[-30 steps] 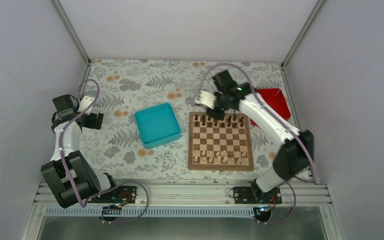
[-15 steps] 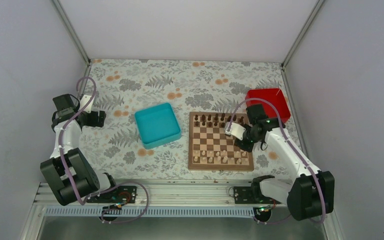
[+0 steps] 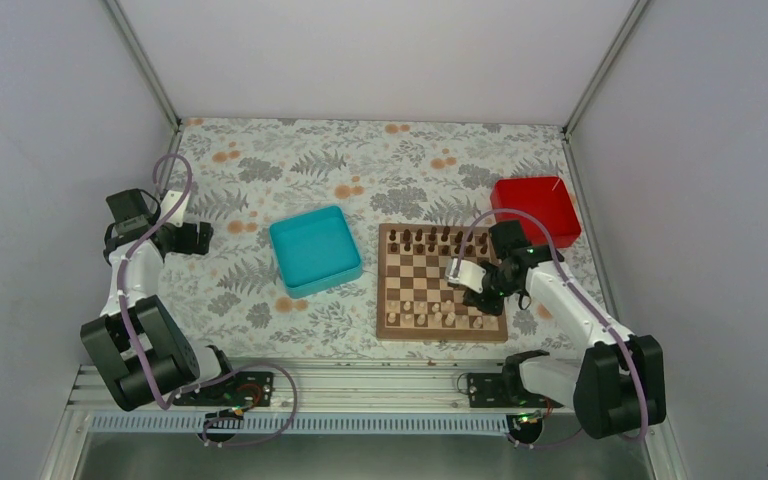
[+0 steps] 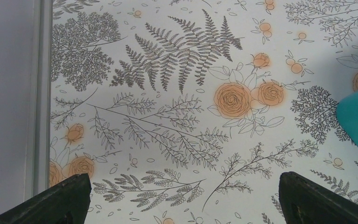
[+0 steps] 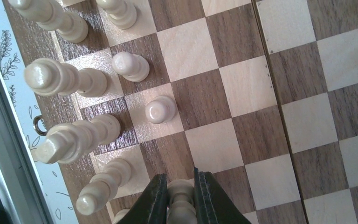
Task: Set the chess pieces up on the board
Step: Place the chess piece on the chessboard.
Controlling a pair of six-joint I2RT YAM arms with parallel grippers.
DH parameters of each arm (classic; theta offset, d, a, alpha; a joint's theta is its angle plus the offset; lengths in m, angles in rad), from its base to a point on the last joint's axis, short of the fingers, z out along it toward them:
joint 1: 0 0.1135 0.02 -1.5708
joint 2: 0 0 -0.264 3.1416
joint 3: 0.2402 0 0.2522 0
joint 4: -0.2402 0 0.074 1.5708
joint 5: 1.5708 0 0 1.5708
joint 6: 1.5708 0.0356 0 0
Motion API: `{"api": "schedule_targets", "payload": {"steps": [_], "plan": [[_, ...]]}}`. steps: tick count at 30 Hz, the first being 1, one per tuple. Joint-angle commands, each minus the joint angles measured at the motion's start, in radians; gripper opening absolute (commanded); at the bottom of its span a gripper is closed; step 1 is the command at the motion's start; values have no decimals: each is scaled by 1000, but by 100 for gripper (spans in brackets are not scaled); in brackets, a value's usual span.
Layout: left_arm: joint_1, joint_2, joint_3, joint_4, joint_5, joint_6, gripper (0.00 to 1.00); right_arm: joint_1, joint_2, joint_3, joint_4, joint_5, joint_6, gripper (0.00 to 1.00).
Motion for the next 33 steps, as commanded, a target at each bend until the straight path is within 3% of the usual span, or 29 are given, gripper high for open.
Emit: {"api": "schedule_targets", "payload": {"steps": [1, 33], "plan": [[4, -8, -12, -5, 22, -11, 100, -8, 6, -5, -3, -42, -47, 12], [3, 8, -19, 12, 36, -8, 100, 43, 212, 80, -8, -52, -36, 14]]}}
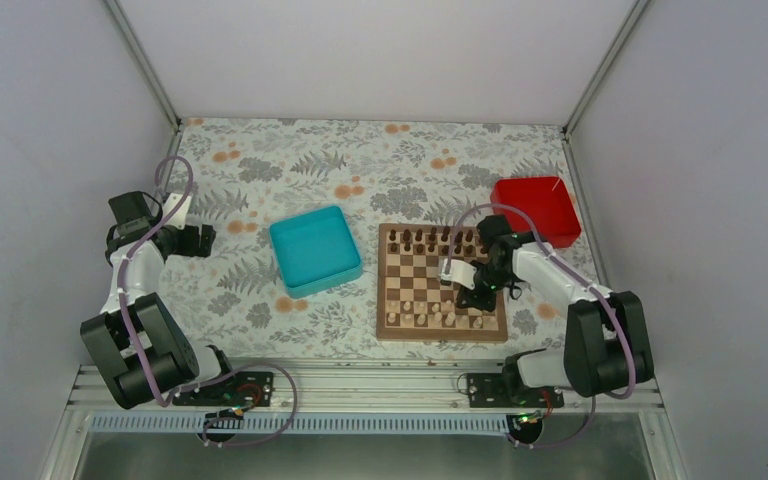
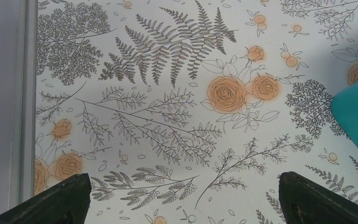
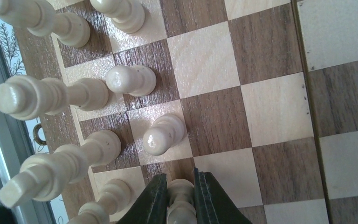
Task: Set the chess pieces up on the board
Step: Place the chess piece on the chessboard, then reset both arms
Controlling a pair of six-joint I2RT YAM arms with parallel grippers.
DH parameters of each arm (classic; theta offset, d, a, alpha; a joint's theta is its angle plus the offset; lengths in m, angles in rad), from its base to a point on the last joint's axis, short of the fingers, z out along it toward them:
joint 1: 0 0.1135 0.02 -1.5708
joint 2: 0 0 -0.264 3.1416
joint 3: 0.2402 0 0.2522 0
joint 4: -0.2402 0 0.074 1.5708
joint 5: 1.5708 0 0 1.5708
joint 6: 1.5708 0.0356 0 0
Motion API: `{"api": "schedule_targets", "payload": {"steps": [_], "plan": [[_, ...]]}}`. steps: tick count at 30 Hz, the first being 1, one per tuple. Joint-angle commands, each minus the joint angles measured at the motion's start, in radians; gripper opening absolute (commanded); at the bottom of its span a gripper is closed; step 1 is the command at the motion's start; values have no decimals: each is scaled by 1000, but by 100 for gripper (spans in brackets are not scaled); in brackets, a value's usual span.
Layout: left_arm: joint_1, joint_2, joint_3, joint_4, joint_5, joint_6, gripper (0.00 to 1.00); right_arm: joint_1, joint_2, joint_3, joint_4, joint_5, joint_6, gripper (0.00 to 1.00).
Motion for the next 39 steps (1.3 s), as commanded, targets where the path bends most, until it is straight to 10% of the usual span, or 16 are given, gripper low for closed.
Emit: {"api": "schedule_targets", "payload": {"steps": [1, 16, 27, 33, 35, 39], "plan": [[3, -1, -4, 11, 23, -8, 100, 16, 32, 31, -17, -10, 4, 14], [3, -6, -3, 10, 25, -6, 100, 22, 42, 13, -15, 19, 14, 17], [2, -13, -1, 13, 18, -6, 100, 21, -11, 66, -50, 19, 17, 37], [4, -22, -14, 21, 16, -5, 100, 21, -114, 158, -93, 44, 47, 59], [3, -30, -14, 17, 24, -6, 100, 19, -150, 196, -83, 65, 84, 95], [4, -42, -5, 11, 36, -8, 100, 12, -235, 256, 116, 149, 283, 100]]}}
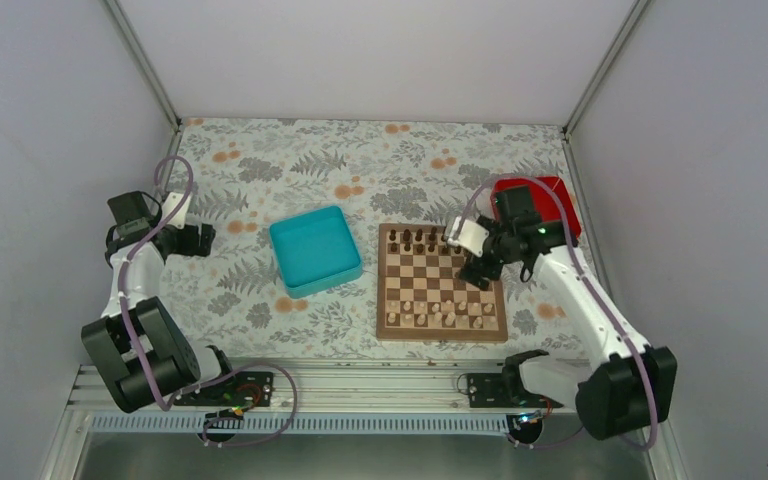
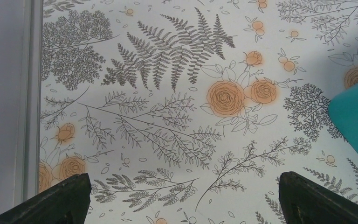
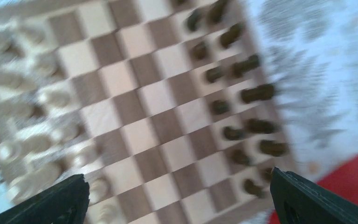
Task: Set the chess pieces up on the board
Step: Reset both arms
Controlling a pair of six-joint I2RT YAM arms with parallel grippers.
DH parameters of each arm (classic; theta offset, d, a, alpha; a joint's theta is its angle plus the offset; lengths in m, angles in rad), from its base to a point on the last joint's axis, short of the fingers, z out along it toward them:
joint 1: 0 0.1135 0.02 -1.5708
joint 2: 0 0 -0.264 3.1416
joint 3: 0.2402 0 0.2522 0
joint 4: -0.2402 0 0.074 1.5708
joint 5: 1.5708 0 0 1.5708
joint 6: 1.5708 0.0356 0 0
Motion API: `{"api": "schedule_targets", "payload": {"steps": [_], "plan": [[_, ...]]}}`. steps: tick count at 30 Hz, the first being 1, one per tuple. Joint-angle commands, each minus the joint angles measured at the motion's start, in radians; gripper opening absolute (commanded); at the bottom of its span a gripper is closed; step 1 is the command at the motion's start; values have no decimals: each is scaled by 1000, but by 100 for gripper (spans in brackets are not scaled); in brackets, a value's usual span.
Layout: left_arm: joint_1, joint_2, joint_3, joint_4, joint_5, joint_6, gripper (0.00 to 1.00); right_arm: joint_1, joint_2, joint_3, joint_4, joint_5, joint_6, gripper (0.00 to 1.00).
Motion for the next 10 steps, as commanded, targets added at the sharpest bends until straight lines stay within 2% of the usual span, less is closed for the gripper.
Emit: {"api": "schedule_targets", "payload": {"steps": [1, 4, 10], "plan": [[3, -30, 2, 3, 35, -8, 100, 1, -98, 61, 242, 103, 235, 100], [3, -29, 5, 3, 44, -13, 100, -1, -161, 12, 448, 164, 352, 100], [3, -37, 1, -2, 52, -12, 100, 0, -175, -61, 602, 131, 463, 100]]}}
